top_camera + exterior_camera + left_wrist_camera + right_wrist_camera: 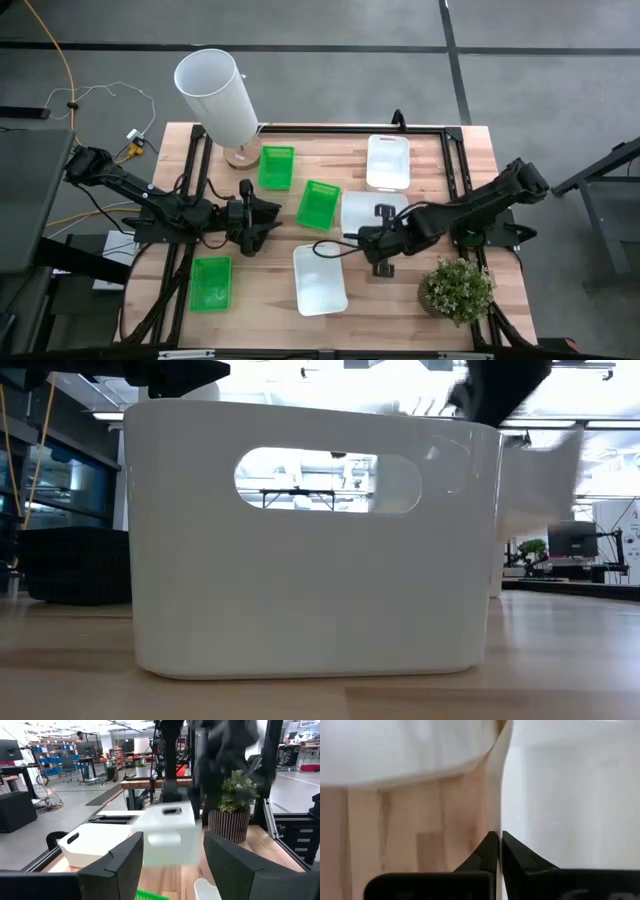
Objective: Stack baskets by color
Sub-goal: Stack the middle white bin on the top white bin, then put the bottom green bin on the middle green bin
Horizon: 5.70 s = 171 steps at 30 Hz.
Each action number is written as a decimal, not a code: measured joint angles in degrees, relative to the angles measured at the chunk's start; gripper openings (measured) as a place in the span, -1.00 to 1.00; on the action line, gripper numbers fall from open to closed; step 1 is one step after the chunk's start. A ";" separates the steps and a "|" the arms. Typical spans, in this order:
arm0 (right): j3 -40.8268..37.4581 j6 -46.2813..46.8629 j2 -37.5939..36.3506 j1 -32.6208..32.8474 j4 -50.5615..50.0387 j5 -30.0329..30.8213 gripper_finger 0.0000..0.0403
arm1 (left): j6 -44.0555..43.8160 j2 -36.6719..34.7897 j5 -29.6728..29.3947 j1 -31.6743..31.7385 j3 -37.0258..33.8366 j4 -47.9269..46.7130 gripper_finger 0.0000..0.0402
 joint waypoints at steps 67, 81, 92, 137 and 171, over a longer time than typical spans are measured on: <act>-3.65 30.51 5.48 -45.71 -0.15 1.52 -1.00 | -0.05 0.01 0.02 0.01 0.00 0.01 -0.03; -3.65 27.20 9.20 -46.83 -0.41 1.68 -1.00 | -0.02 0.02 0.02 0.02 0.00 0.00 -0.03; -3.65 22.17 9.18 -46.42 -0.17 3.54 -0.49 | -0.02 0.02 0.02 0.01 0.00 0.00 -0.03; -47.51 -24.37 -26.62 -11.53 87.17 4.91 0.32 | -1.49 0.02 2.02 0.00 0.01 -0.39 -0.03; -47.47 -24.29 -26.58 -11.53 86.37 4.95 0.32 | -9.35 27.11 22.71 -25.25 28.98 -79.08 -0.03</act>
